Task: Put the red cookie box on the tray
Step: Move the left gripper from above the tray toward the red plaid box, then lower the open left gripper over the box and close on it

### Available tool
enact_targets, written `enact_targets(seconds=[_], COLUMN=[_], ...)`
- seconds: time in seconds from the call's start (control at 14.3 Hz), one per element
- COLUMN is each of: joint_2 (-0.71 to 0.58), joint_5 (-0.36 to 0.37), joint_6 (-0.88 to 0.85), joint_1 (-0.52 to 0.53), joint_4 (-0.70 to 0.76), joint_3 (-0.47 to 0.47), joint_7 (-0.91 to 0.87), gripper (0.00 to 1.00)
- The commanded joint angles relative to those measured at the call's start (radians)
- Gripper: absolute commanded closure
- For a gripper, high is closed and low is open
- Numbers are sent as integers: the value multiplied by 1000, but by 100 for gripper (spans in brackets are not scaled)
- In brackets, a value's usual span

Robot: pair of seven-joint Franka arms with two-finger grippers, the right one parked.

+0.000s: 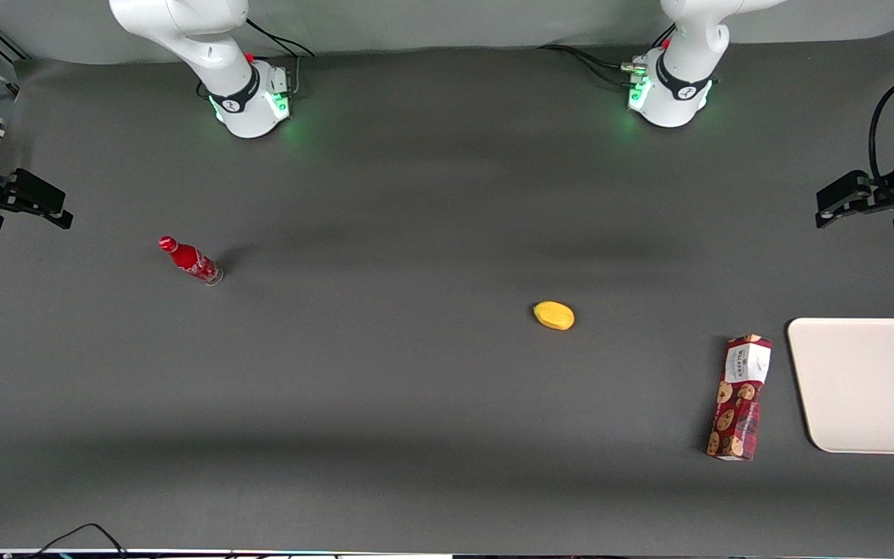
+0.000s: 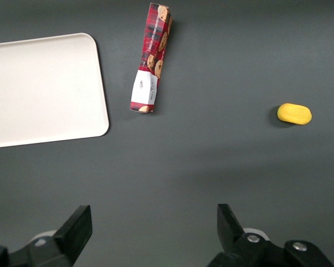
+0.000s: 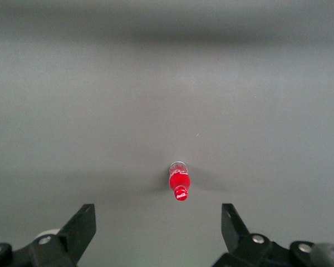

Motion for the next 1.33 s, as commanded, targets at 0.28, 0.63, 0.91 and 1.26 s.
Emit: enact_targets(seconds=[0.28,0.63,0.91,1.26], joint_2=[75,279,428,603], joint_5=[-23,-12,13,30], joint_6=[83,239,363,619], joint_1=[15,5,4,-1], joint_4=[-16,62,104,103], joint_3=[-10,-9,5,53], joint_7=[21,28,53,167], gripper=[0,0,0,0])
